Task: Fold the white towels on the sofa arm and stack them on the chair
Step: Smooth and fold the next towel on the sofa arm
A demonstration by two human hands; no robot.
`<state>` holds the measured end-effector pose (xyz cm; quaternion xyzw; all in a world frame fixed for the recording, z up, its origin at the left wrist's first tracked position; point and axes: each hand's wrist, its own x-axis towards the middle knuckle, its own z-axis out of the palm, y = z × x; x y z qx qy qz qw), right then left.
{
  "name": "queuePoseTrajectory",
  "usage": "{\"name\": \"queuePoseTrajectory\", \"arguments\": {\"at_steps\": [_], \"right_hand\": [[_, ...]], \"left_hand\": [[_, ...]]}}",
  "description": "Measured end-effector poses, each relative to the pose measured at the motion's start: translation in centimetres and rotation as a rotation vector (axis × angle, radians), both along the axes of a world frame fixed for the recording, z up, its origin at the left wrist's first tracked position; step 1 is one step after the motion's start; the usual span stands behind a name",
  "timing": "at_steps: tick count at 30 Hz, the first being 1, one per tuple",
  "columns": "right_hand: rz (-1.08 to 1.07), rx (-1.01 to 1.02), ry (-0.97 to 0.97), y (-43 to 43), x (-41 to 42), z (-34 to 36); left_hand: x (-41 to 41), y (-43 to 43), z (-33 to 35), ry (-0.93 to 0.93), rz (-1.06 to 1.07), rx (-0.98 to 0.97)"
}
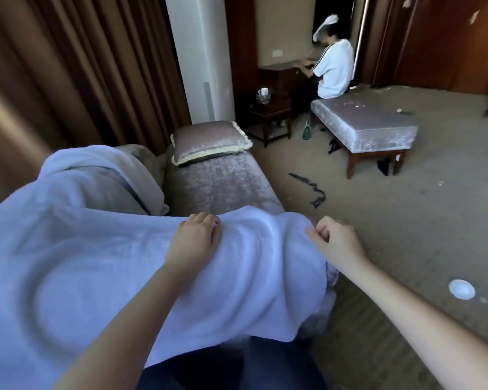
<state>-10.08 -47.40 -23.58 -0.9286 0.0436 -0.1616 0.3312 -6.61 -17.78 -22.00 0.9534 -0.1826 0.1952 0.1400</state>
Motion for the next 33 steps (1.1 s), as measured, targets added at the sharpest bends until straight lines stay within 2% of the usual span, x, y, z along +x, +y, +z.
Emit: {"name": "queuePoseTrajectory", "arguments": {"at_steps": [4,7,12,15,17,19,21,25,33], "right_hand": [[-0.021,-0.015,-0.002,0.2,0.3,-0.3],[-0.109,0.041,0.032,-2.6,0.4,-0.7],[-0.119,0.041,0.018,-4.2,-0.4,-2.0],[-0.132,-0.115,-0.226,-3.1,-2.0,-4.1],[-0.068,-0.194,-0.438,-1.6,-3.9,-5.9],[0.020,-0.249,-0.530,0.3,-6.1,-8.0],[0.117,-0.277,-0.503,2.3,-8.1,-10.4],[0.205,-0.274,-0.405,5.8,-11.2,-13.5],[0.242,-0.248,-0.318,9.4,-13.6,-15.6]], "left_hand": [[-0.5,0.1,-0.1,-0.077,0.010,0.019],[-1.3,0.2,0.1,-0.171,0.022,0.001],[-5.2,0.4,-1.1,-0.358,-0.032,0.019],[-8.8,0.9,-3.2,-0.456,-0.059,0.044],[-11.4,1.5,-5.1,-0.508,-0.048,0.051],[-13.9,2.1,-8.0,-0.549,-0.032,0.102],[-15.7,3.0,-11.6,-0.526,-0.024,0.189],[-16.0,4.7,-17.3,-0.340,-0.007,0.345],[-14.7,4.1,-19.0,-0.386,0.092,0.320]]}}
